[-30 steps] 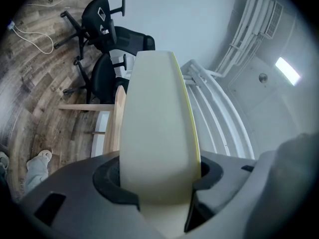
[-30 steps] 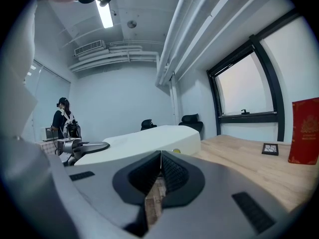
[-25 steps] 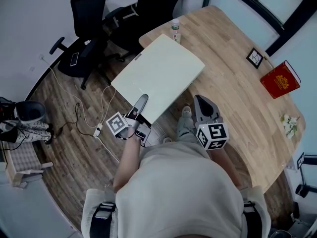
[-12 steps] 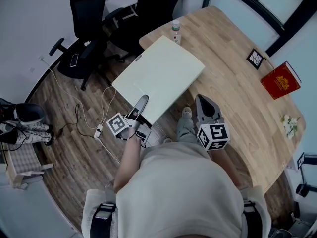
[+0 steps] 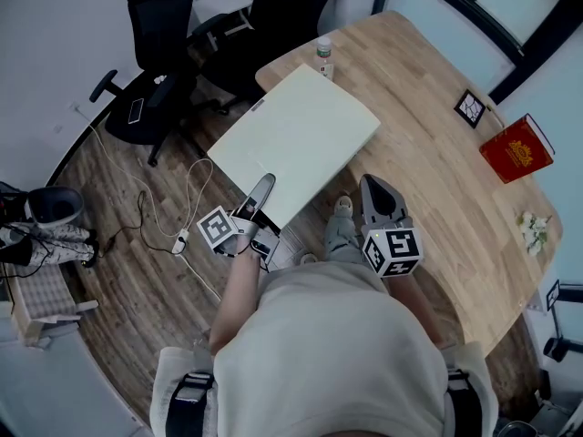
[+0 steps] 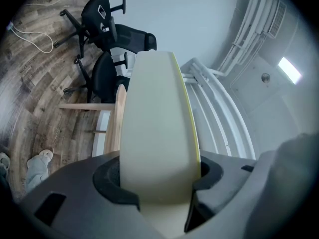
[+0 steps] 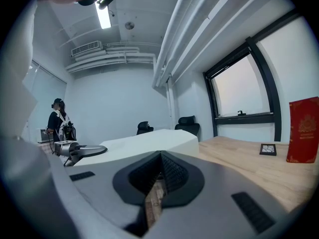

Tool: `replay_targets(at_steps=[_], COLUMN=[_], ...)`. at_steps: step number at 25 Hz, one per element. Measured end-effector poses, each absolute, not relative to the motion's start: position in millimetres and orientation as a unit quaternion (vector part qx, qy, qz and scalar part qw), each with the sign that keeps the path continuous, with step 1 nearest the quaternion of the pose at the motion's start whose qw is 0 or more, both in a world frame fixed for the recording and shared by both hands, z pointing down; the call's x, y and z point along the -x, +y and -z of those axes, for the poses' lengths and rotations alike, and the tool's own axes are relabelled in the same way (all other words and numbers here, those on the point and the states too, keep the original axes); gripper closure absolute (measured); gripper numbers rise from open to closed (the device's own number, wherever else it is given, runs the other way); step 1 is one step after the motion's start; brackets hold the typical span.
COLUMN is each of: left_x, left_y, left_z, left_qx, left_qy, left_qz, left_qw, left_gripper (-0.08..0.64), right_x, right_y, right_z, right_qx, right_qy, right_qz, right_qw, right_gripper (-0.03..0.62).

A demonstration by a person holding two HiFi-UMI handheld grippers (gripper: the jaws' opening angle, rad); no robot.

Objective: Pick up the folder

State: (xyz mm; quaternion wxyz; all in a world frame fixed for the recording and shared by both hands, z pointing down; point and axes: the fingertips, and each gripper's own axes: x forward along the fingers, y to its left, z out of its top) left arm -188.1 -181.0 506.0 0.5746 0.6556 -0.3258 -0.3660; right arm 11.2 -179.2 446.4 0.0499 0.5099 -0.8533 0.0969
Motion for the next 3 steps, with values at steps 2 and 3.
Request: replay_targets(at_steps=[2, 3], left_x=[187.8, 187.8], left_y=[-182.3, -183.0], left_z=[-505.6, -505.4], left_qx=[-0.655, -0.655], left_qy=[-0.325, -0.325], left_qz=[0.367, 0.368], left_qw=[0.575, 0.575], left_gripper=[0.278, 0.278], right_x=[-11.6, -11.8], right_y=[-180.4, -181.0], right_z=[-447.0, -447.4], right_qx=[-0.510, -0.510], right_qy=[-0.853, -0.853], right_qz=[-0.097, -0.098], right_qw=[0.050, 0.050], right_gripper=[0.575, 0.575])
